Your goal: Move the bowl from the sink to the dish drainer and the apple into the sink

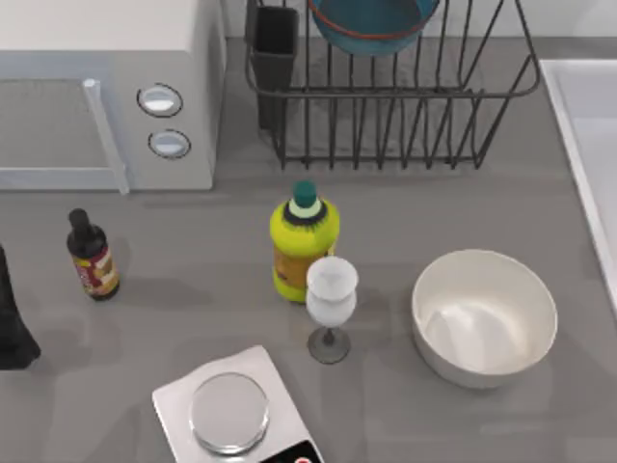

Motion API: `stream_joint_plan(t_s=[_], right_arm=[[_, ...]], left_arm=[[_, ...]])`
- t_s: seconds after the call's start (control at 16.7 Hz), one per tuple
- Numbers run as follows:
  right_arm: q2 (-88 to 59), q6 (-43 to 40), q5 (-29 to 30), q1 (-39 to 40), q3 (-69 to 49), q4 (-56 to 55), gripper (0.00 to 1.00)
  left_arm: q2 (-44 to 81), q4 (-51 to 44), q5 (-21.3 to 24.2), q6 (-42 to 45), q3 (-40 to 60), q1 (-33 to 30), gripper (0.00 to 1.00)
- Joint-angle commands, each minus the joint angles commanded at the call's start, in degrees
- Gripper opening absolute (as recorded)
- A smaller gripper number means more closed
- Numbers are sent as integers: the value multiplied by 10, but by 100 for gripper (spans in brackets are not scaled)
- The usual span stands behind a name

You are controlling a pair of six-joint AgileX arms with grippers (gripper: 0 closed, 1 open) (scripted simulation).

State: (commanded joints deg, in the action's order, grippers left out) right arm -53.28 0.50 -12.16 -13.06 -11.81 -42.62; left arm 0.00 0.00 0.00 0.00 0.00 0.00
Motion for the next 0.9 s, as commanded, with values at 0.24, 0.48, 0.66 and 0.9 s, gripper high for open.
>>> stream_joint_plan(t_s=[0.24, 0.48, 0.66, 0.9], right_arm=[[258, -1, 52, 56, 53, 197, 100], [436, -3, 95, 102, 94, 346, 100], [512, -5, 115, 124, 113, 409, 100], [533, -5, 122, 131, 118, 426, 100]], left_arm=[[0, 0, 0, 0, 0, 0, 100], [0, 0, 0, 0, 0, 0, 100], [0, 0, 0, 0, 0, 0, 100], [0, 0, 0, 0, 0, 0, 100]])
